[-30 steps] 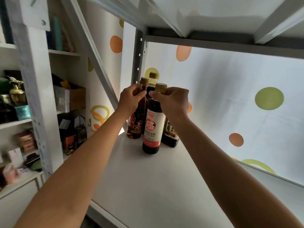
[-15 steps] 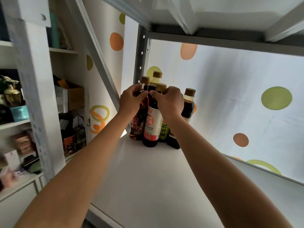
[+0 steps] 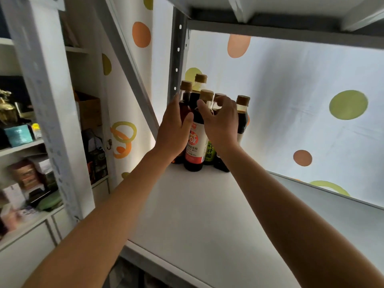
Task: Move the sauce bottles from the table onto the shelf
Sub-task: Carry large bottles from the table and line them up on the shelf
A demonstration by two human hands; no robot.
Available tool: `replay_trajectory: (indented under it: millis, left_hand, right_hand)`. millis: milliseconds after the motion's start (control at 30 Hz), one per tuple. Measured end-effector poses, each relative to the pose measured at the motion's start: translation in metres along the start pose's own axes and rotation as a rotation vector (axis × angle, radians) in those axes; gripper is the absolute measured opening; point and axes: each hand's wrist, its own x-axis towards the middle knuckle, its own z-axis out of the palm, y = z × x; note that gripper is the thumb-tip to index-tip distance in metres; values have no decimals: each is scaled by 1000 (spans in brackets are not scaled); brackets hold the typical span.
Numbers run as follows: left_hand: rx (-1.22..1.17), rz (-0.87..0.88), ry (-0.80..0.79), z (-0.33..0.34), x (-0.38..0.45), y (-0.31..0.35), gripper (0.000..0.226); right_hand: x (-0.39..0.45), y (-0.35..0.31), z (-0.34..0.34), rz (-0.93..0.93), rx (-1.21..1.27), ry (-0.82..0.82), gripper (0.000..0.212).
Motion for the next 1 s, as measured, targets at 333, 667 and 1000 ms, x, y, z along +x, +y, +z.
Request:
replay_trajectory:
  millis: [333,667,1000]
  left_hand:
    - [393,167,-26,-14,-91,49,57]
    - [636,16,46,-17,-240,162,58]
    - [911,-270,60,-77,-404,254,68]
  right_hand:
    - [-79,19,-67,-275,-179,-201,61]
    - [-162,35,-182,-558,-169,-468,60]
    - [-294,-5,-236,-758,-32,-782,53]
